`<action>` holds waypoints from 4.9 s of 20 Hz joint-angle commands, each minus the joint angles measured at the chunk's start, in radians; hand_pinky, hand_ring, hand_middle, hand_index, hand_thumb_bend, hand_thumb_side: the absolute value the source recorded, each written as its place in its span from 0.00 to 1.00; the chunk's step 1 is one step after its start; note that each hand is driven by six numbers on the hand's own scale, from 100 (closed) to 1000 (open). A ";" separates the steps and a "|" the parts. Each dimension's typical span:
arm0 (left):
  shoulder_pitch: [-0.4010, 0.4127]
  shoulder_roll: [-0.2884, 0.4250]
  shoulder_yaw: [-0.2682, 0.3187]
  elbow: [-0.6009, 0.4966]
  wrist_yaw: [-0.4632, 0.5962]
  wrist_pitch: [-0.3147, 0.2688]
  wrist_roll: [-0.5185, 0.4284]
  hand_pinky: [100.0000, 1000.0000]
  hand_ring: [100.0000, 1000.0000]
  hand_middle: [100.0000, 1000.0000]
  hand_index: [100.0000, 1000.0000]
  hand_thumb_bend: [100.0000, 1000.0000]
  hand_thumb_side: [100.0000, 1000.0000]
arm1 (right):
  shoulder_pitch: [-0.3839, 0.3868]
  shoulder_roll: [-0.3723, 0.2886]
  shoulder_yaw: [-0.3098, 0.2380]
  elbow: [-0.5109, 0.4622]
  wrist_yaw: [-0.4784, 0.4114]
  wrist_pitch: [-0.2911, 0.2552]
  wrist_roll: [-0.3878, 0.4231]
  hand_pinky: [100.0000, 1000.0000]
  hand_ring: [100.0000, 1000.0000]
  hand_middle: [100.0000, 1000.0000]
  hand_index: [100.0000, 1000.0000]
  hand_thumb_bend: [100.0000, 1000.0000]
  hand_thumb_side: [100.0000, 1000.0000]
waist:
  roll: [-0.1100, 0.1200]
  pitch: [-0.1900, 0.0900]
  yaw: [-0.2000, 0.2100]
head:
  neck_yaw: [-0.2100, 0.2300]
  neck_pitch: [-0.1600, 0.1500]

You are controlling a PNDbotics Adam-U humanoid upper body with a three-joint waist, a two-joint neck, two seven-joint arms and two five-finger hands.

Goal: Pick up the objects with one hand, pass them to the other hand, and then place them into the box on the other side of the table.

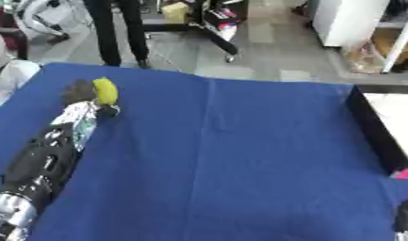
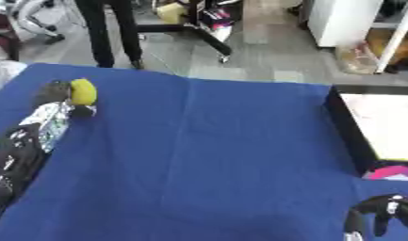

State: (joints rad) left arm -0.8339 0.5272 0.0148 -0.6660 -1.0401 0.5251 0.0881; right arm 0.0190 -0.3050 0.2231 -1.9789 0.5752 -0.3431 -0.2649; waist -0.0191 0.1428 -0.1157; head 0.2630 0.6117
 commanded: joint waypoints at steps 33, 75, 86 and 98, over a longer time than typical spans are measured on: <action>0.097 0.007 -0.264 -0.466 0.432 -0.199 0.132 0.58 0.38 0.26 0.42 0.00 0.11 | -0.091 -0.090 0.126 -0.021 -0.023 -0.137 0.167 0.66 0.65 0.51 0.82 0.00 0.32 | 0.008 -0.060 0.044 | -0.081 0.048; 0.182 0.021 -0.500 -1.228 1.054 -0.191 -0.337 0.58 0.39 0.28 0.43 0.00 0.15 | -0.358 -0.228 0.133 -0.021 0.193 -0.403 0.004 0.69 0.65 0.55 0.94 0.00 0.00 | 0.002 -0.071 0.061 | -0.186 0.097; 0.140 -0.007 -0.520 -1.253 1.234 -0.162 -0.315 0.58 0.39 0.28 0.43 0.00 0.16 | -0.394 -0.245 0.152 -0.021 0.373 -0.437 -0.093 0.83 0.73 0.67 0.96 0.10 0.00 | 0.001 -0.070 0.068 | -0.203 0.102; 0.071 -0.051 -0.563 -1.277 1.393 -0.091 -0.297 0.58 0.40 0.29 0.44 0.00 0.16 | -0.419 -0.260 0.182 -0.021 0.549 -0.430 -0.206 0.91 0.80 0.80 0.98 0.22 0.00 | -0.001 -0.072 0.075 | -0.209 0.107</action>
State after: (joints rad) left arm -0.7409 0.4764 -0.5485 -1.9185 0.3348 0.4261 -0.2067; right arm -0.3838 -0.5391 0.4082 -1.9791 1.1062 -0.7619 -0.4422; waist -0.0200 0.0869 -0.0412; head 0.0556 0.7170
